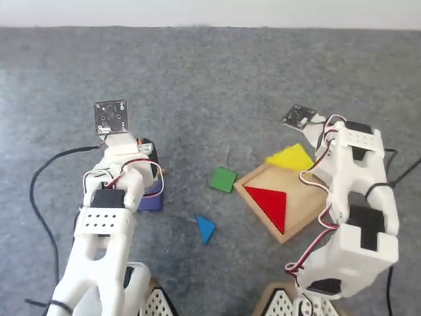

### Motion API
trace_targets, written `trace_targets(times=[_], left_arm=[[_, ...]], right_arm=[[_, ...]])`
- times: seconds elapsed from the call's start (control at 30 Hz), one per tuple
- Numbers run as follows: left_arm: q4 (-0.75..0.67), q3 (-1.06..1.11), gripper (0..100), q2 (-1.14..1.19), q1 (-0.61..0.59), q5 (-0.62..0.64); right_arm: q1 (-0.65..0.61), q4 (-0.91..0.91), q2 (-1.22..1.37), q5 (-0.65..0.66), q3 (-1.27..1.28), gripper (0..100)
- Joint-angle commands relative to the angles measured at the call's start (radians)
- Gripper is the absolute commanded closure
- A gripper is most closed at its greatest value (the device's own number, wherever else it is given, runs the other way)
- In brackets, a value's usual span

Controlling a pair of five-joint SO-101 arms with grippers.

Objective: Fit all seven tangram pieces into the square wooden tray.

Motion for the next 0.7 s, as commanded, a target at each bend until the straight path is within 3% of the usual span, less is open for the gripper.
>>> trace_targets(times=[0.0, 0.37, 0.53, 0.67], left_arm=[[-0.028, -0.008, 95, 0.000, 0.008, -0.015], [-0.028, -0.008, 95, -0.002, 0.009, -0.015], [-0.028, -0.010, 95, -0.002, 0.009, -0.015], [-0.028, -0.008, 95, -0.002, 0.009, -0.015]], right_arm=[[0.012, -0.097, 0.044, 0.115, -0.003, 99.0], [0.039, -0.136, -0.015, 0.100, -0.002, 98.6], [0.015, -0.171, -0.065, -0.181, -0.095, 97.2], [-0.073, -0.093, -0.007, -0.256, -0.250, 88.5]])
